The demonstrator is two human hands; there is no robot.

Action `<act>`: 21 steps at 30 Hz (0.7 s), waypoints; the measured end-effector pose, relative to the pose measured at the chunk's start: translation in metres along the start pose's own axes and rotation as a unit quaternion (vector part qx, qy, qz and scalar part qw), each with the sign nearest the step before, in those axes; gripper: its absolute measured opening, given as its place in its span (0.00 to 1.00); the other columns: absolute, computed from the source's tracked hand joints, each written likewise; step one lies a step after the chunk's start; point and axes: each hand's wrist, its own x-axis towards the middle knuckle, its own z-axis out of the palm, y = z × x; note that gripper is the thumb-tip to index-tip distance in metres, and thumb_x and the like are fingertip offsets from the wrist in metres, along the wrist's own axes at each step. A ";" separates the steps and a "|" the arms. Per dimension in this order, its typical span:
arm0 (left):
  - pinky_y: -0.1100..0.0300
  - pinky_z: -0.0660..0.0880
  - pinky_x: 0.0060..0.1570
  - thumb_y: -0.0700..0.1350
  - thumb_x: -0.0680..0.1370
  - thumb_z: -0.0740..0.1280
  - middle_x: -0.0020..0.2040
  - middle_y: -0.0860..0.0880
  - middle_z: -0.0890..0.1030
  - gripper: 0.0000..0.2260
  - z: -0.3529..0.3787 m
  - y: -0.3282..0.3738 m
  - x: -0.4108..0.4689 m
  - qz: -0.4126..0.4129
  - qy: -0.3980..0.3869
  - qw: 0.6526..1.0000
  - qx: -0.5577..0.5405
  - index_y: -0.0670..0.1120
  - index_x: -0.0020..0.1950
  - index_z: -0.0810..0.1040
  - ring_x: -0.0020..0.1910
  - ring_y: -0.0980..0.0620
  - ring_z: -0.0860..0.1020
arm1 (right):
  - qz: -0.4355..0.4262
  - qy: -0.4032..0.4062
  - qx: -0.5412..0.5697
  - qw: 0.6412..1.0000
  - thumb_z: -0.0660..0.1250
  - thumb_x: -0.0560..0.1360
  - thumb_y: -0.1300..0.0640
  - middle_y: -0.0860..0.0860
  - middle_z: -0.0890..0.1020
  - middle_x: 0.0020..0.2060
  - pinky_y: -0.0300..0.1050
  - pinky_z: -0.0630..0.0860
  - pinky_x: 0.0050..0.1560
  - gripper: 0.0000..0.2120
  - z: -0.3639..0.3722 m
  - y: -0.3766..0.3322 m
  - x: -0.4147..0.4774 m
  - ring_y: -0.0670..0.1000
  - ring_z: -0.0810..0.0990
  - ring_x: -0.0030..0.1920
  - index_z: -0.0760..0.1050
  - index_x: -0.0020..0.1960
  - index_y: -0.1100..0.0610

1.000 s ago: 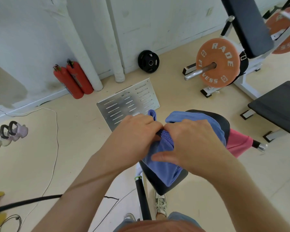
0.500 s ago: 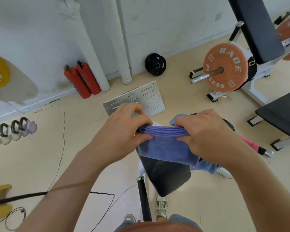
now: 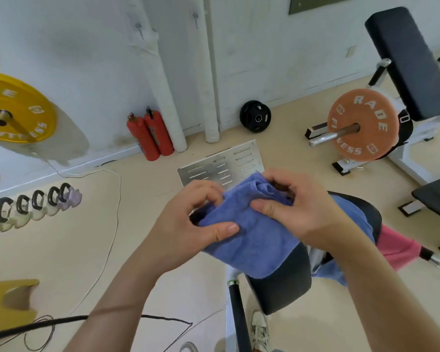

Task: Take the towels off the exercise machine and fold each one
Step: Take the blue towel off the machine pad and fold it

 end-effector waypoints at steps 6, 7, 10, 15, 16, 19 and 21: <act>0.58 0.71 0.40 0.63 0.61 0.72 0.45 0.44 0.79 0.23 -0.075 -0.037 -0.062 -0.072 -0.084 0.993 0.030 0.41 0.33 0.81 0.41 0.47 0.77 | 0.000 0.031 0.023 0.999 0.64 0.73 0.55 0.52 0.80 0.39 0.49 0.76 0.47 0.06 0.067 -0.040 0.003 0.54 0.78 0.42 0.75 0.47 0.56; 0.58 0.69 0.37 0.64 0.61 0.72 0.42 0.41 0.78 0.25 -0.089 -0.040 -0.071 -0.074 -0.060 0.995 0.033 0.39 0.31 0.79 0.37 0.46 0.75 | 0.000 0.043 0.010 0.999 0.63 0.74 0.55 0.56 0.79 0.41 0.55 0.76 0.49 0.08 0.084 -0.048 0.004 0.58 0.78 0.45 0.74 0.49 0.58; 0.61 0.65 0.31 0.63 0.63 0.71 0.35 0.40 0.77 0.26 -0.132 -0.047 -0.098 -0.049 0.037 0.998 0.012 0.38 0.28 0.76 0.30 0.54 0.71 | -0.003 0.087 0.012 0.996 0.63 0.75 0.55 0.55 0.80 0.44 0.62 0.75 0.51 0.08 0.140 -0.075 0.008 0.57 0.79 0.47 0.73 0.52 0.57; 0.67 0.65 0.28 0.59 0.61 0.73 0.28 0.49 0.71 0.22 -0.192 -0.048 -0.137 -0.015 0.172 0.985 0.009 0.41 0.28 0.75 0.28 0.58 0.69 | -0.056 0.040 -0.036 0.997 0.65 0.75 0.62 0.57 0.77 0.39 0.62 0.75 0.46 0.22 0.198 -0.126 0.025 0.58 0.76 0.39 0.64 0.62 0.42; 0.68 0.64 0.28 0.59 0.61 0.73 0.27 0.52 0.70 0.21 -0.204 -0.046 -0.143 -0.004 0.193 0.981 0.020 0.42 0.28 0.73 0.28 0.58 0.68 | -0.082 0.018 -0.090 0.992 0.66 0.74 0.63 0.51 0.77 0.40 0.56 0.76 0.46 0.27 0.204 -0.136 0.029 0.53 0.76 0.38 0.63 0.63 0.39; 0.68 0.64 0.28 0.58 0.60 0.74 0.27 0.53 0.72 0.19 -0.240 -0.039 -0.159 0.010 0.242 0.969 0.039 0.45 0.31 0.71 0.29 0.59 0.68 | -0.172 -0.041 -0.208 0.962 0.67 0.71 0.63 0.39 0.75 0.44 0.39 0.72 0.45 0.23 0.221 -0.166 0.044 0.44 0.74 0.43 0.69 0.57 0.39; 0.68 0.66 0.29 0.56 0.61 0.78 0.29 0.54 0.74 0.18 -0.260 -0.033 -0.166 0.021 0.260 0.965 0.043 0.46 0.32 0.72 0.30 0.60 0.70 | -0.199 -0.055 -0.212 0.955 0.66 0.67 0.65 0.43 0.76 0.42 0.37 0.70 0.42 0.17 0.227 -0.180 0.055 0.46 0.75 0.42 0.74 0.48 0.44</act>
